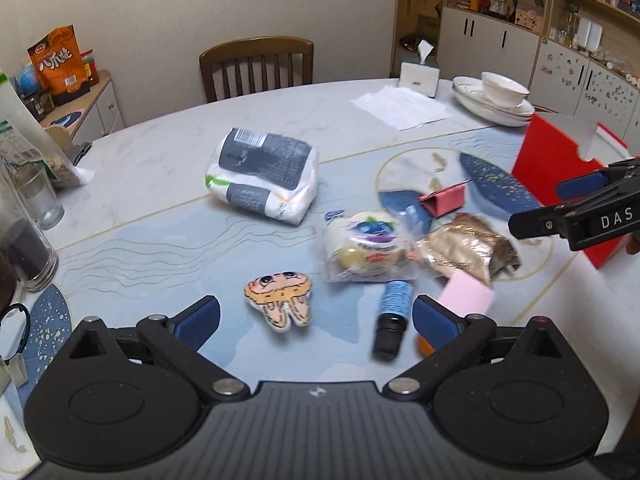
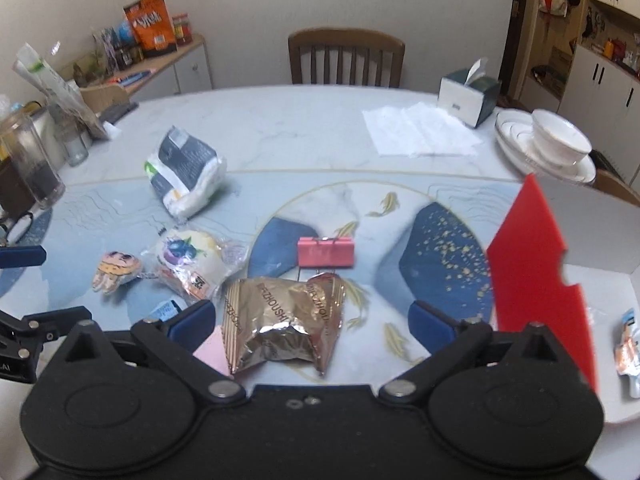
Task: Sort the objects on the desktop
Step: 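Grasp the gold foil bag with the right tool while the left tool grasps the cartoon cookie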
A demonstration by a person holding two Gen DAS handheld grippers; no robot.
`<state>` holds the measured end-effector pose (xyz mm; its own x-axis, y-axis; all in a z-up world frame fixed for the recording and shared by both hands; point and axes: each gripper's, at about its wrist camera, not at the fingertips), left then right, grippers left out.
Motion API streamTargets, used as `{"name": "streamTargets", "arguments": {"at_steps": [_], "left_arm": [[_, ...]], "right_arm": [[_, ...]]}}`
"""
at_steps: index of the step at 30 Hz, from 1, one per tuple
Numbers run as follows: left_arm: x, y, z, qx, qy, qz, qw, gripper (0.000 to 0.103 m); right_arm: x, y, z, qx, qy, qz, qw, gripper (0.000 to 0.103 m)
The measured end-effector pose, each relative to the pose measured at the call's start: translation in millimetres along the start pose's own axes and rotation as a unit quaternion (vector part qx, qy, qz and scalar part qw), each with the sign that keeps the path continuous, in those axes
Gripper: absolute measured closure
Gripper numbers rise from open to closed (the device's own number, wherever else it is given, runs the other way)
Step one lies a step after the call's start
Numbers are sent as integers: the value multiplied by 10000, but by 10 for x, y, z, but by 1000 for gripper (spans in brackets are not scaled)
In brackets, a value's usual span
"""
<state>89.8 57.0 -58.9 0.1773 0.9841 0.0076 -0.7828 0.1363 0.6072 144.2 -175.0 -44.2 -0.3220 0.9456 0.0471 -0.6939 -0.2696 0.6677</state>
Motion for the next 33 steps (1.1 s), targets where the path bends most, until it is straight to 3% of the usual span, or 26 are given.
{"name": "streamTargets", "arguments": {"at_steps": [8,16,24,33], "left_arm": [[94,-315,-5,164,-106,2,9998,0],[177,-578,-11,388,-80,90,9992,0],[257,-708,-19,525,153,-53,9985,1],[293,-763,-32,598,320,-43,9977,22]], "right_arm": [[6,-387,-50,490,-208,10,9986,0],[38,-624,-42,711,-222,95,9972,0],[22,-794,-34,893,-305,170,9954,2],[-12,-862,-36,964,-421,311,9940,5]]}}
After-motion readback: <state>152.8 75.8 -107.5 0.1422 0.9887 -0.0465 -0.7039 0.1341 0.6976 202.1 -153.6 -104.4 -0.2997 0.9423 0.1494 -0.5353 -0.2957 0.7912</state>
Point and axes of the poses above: each gripper's, at about its wrist camera, not at the fingertips, and y roughly against the way its jaws point, x to its left, z to its top, and after that the axes turned 9 degrees about -x, right-handed
